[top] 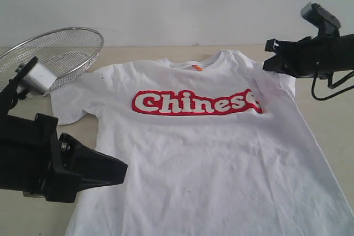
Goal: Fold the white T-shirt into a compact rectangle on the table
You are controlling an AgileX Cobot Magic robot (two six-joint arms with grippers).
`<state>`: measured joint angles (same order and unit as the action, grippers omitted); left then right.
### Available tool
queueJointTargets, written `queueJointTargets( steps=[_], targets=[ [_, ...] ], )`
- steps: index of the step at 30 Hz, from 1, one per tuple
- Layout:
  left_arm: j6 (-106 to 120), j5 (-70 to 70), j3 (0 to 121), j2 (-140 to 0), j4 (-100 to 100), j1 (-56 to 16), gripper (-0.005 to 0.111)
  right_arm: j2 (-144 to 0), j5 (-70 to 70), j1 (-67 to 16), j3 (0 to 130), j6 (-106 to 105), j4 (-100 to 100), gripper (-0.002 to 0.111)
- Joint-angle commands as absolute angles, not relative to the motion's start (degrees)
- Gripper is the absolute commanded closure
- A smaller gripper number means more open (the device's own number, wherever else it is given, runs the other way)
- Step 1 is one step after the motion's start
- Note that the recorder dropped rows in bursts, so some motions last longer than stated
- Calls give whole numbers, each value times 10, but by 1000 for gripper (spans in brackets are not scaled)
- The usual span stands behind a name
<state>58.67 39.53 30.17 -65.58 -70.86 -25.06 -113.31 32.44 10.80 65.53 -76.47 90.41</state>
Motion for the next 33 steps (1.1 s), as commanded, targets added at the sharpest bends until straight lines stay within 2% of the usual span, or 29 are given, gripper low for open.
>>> queueJointTargets(
  steps=[1,12,14,16,20,21,22,27,33],
  targets=[
    [594,393,300,-659,-716,-253,102,-1126,318,60,657,-771,844,108],
    [595,392,300,-659,-718,-253,102,-1130,278,-45,657,-708,717,108],
    [595,392,300,-659,-718,-253,102,-1140,278,-46,657,-695,706,104],
    [595,392,300,-659,-718,-253,102,-1152,280,-45,657,-688,696,92],
    [595,392,300,-659,-718,-253,102,-1174,285,-45,657,-681,692,47],
    [595,392,300,-659,-718,-253,102,-1175,282,-45,657,-678,691,39],
    [595,392,300,-659,-718,-253,102,-1175,281,-45,657,-678,691,38],
    [595,392,300,-659,-718,-253,102,-1147,275,-45,663,-672,695,52],
    [595,395,300,-659,-716,-253,102,-1088,248,-39,664,-644,693,52]
  ],
)
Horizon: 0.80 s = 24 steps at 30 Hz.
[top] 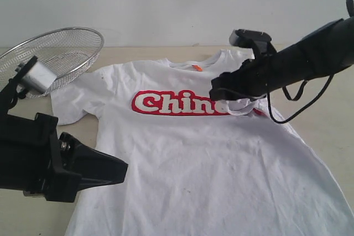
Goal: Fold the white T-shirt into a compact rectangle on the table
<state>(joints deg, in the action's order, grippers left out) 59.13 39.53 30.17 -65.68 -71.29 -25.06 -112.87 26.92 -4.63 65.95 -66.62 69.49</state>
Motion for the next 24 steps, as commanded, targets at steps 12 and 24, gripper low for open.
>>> queueJointTargets(
  steps=[12,24],
  targets=[
    [603,398,300,-659,-715,-253,102,-1081,338,47,667,-607,693,53],
    [603,392,300,-659,-717,-253,102,-1103,379,-20,667,-516,611,53]
  ],
)
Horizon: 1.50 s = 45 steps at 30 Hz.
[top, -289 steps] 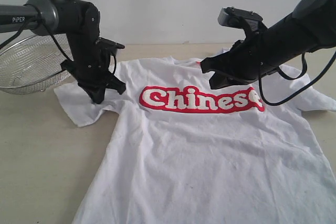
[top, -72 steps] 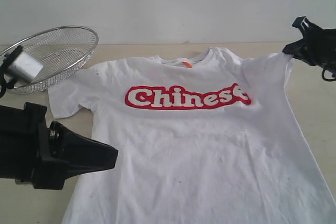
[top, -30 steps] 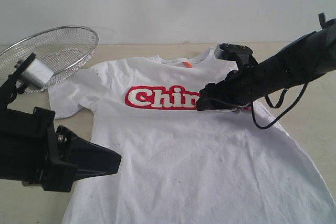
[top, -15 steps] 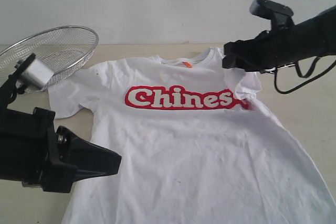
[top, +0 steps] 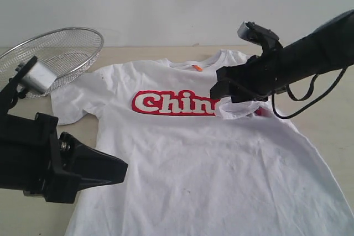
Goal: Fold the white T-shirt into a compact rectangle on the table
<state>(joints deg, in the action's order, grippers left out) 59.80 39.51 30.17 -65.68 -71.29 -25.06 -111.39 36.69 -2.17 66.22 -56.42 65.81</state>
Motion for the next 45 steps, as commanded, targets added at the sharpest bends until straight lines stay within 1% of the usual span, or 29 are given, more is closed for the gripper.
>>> queueJointTargets(
  steps=[1,6,9,12,16,23,26,27,28,30,31,39,45],
  targets=[
    [603,392,300,-659,-717,-253,102,-1098,381,-18,667,-505,604,53],
    [603,392,300,-659,-716,-253,102,-1045,391,42,667,-490,603,53],
    [603,391,300,-659,-716,-253,102,-1046,367,79,667,-483,607,53],
    [603,391,300,-659,-716,-253,102,-1071,323,81,667,-483,608,53],
    [603,392,300,-659,-716,-253,102,-1107,300,81,667,-491,636,53],
    [603,392,300,-659,-716,-253,102,-1137,298,80,668,-571,738,54],
    [603,392,300,-659,-716,-253,102,-1141,293,80,669,-593,767,68],
    [603,392,300,-659,-716,-253,102,-1143,293,80,669,-593,773,79],
    [603,392,300,-659,-716,-253,102,-1144,295,80,670,-593,775,86],
    [603,391,300,-659,-716,-253,102,-1145,298,80,670,-593,777,104],
    [603,391,300,-659,-716,-253,102,-1145,298,80,670,-593,778,108],
    [603,391,300,-659,-716,-253,102,-1145,397,75,719,-605,862,108],
    [603,391,300,-659,-716,-253,102,-1145,380,20,748,-605,865,108]
  ],
)
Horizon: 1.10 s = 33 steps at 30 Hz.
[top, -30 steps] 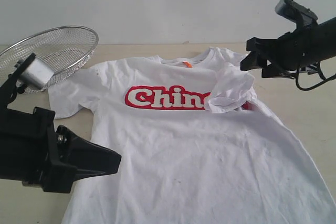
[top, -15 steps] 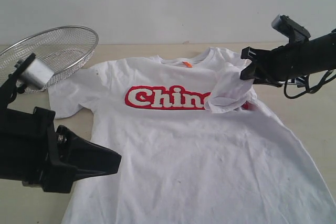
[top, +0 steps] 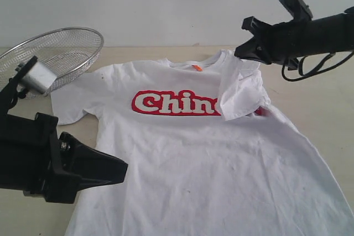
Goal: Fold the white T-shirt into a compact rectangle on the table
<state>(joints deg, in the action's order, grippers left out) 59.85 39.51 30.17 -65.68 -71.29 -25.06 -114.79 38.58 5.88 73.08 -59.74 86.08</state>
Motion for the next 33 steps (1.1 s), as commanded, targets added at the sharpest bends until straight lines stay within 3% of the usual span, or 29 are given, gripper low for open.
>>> queueJointTargets(
  steps=[1,5,7,10,11,19,26,31,33],
  targets=[
    [603,391,300,-659,-716,-253,102,-1145,362,7,749,-605,864,108],
    [603,392,300,-659,-716,-253,102,-1146,294,-30,751,-627,864,102],
    [603,392,300,-659,-716,-253,102,-1148,284,-36,751,-641,864,84],
    [603,392,300,-659,-716,-253,102,-1153,277,-36,751,-641,867,43],
    [603,392,300,-659,-716,-253,102,-1153,266,-34,751,-640,867,38],
    [603,406,300,-659,-713,-253,102,-1151,240,9,756,-621,854,67],
    [610,393,300,-659,-713,-253,102,-1182,193,41,760,-600,783,70],
    [610,392,300,-668,-713,-253,102,-1210,156,40,769,-611,780,106],
    [613,392,300,-675,-713,-253,102,-1221,157,40,779,-613,781,107]
  ],
)
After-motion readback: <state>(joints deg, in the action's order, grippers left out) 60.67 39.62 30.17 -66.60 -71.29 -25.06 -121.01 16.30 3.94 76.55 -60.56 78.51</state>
